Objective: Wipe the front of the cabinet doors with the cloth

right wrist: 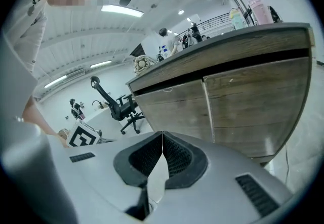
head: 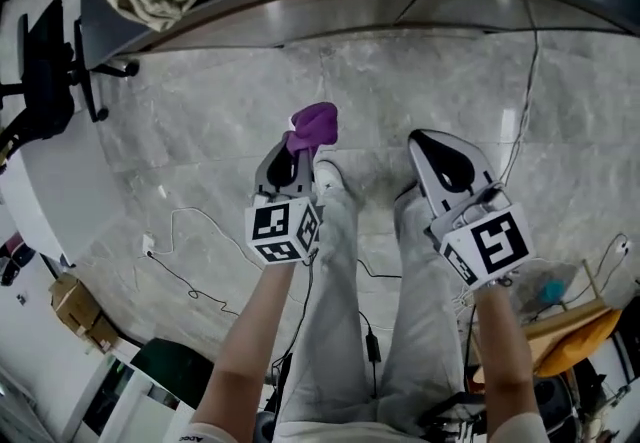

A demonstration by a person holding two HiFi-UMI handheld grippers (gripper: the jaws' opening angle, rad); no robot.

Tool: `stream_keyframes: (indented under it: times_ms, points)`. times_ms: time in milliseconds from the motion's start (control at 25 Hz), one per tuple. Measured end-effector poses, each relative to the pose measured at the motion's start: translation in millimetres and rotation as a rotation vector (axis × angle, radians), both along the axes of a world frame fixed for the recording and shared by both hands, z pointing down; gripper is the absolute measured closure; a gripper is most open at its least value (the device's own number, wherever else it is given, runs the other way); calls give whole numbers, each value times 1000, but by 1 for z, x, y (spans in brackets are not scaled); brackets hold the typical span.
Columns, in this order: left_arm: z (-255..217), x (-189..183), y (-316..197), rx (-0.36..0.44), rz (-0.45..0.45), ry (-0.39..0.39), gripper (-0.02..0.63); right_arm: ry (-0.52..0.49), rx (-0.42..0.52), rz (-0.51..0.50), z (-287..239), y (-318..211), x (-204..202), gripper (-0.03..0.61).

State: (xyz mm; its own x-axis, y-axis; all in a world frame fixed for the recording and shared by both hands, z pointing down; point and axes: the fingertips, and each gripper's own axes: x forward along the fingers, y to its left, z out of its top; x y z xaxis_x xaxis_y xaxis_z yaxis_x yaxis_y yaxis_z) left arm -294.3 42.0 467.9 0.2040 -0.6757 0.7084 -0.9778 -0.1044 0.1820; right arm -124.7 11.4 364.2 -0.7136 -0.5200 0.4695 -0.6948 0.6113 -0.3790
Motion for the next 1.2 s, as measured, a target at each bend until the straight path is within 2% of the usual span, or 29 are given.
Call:
stream_keyframes:
  times_ms: [280, 520, 720, 960, 1120, 1200]
  points:
    - [-61, 129, -16, 84, 12, 90, 555, 23, 52, -10, -31, -8, 97, 551]
    - [-106, 203, -48, 199, 104, 108, 555, 23, 65, 61, -42, -16, 165, 551]
    - [-101, 216, -66, 238, 189, 73, 555, 39, 18, 146, -14, -15, 186, 551]
    - [-115, 208, -81, 266, 267, 49, 555, 66, -20, 145, -6, -14, 176, 551]
    - [-144, 197, -87, 267, 302, 104, 555, 50, 23, 113, -33, -28, 152, 551]
    - [-147, 190, -91, 270, 335, 90, 555, 35, 59, 89, -44, -39, 139, 551]
